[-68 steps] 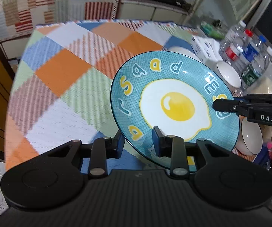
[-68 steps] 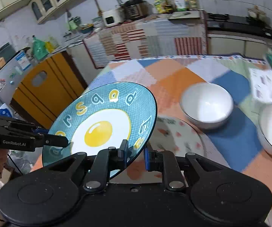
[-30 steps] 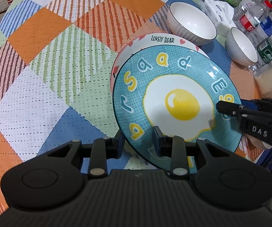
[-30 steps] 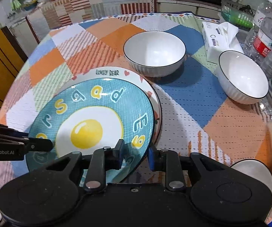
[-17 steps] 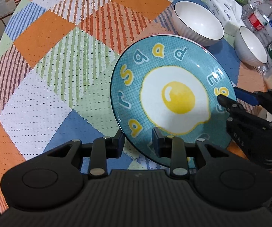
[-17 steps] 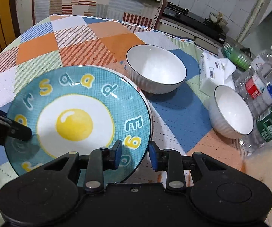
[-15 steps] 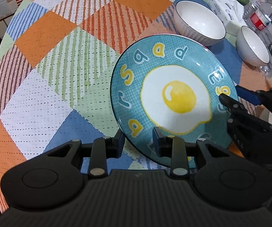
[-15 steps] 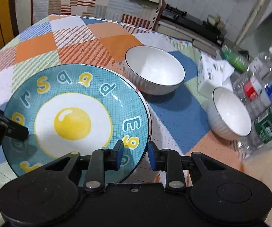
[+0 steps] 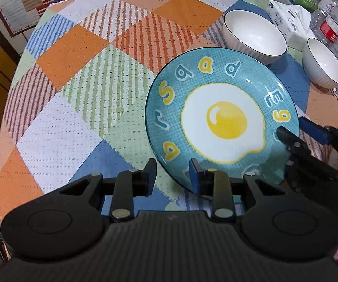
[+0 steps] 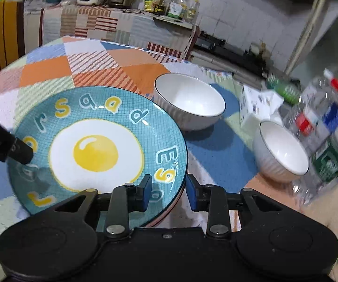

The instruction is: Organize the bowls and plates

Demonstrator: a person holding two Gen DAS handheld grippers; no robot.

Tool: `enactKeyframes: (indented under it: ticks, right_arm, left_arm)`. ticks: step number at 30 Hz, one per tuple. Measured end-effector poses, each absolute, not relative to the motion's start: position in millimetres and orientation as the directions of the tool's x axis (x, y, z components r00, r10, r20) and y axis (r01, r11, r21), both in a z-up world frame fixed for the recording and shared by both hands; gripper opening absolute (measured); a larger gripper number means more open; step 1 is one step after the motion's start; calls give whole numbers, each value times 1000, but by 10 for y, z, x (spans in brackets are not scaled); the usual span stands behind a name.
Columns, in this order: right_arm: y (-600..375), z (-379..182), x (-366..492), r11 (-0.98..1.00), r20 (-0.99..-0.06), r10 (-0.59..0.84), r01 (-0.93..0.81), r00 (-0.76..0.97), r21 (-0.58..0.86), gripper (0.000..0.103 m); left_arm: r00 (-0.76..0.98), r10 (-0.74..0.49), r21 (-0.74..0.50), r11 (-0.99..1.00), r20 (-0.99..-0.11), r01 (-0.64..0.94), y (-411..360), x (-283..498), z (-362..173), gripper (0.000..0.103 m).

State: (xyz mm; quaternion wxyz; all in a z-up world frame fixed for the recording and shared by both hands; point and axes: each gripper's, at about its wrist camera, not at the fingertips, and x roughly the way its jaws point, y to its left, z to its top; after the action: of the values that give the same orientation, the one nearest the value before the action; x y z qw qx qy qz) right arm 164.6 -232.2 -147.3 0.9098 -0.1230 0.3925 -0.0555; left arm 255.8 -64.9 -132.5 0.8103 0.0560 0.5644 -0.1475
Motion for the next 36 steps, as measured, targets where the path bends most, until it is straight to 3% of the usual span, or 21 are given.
enactKeyframes:
  ticks: [3,11,19,22,27,29,33,36]
  right_arm:
    - [-2472,-1330,1536,992,-721,-105,26,685,-120,36]
    - [-2845,-878,985,990,-655,110,-24,747,138,41]
    - [-3079,-698,483,997,-571,77,-67,817,38,60]
    - [-3196,-731,339,997,-582,76,-64,809,42,68]
    - [-3271,-815,115,993,-601,53,-108,798,-55,72]
    - [-3341,-836,0,987,-595,70,-140,801,-72,73]
    - [-3472,-886,-104,986,-628,72,-151,775,-73,91]
    - [-3533,-995,-133,984,-645,32,-138,764,-115,93]
  left_arm:
    - [345,-164,-51,948,-924,314,-648,2453,-1192,29]
    - [370,-206,-69,934,-906,351,-708,2147,-772,29]
    - [375,-253,-96,916,-892,389,-937,1745,-443,30]
    - [366,-273,-113,908,-890,402,-1074,1636,-356,31]
    - [363,-304,-113,880,-881,462,-1365,1468,-340,34]
    - [347,-337,-117,843,-875,525,-1496,1441,-364,41]
    - [360,-376,-103,800,-854,591,-1693,1500,-428,44]
    - [328,-409,-138,778,-852,613,-1870,1586,-563,47]
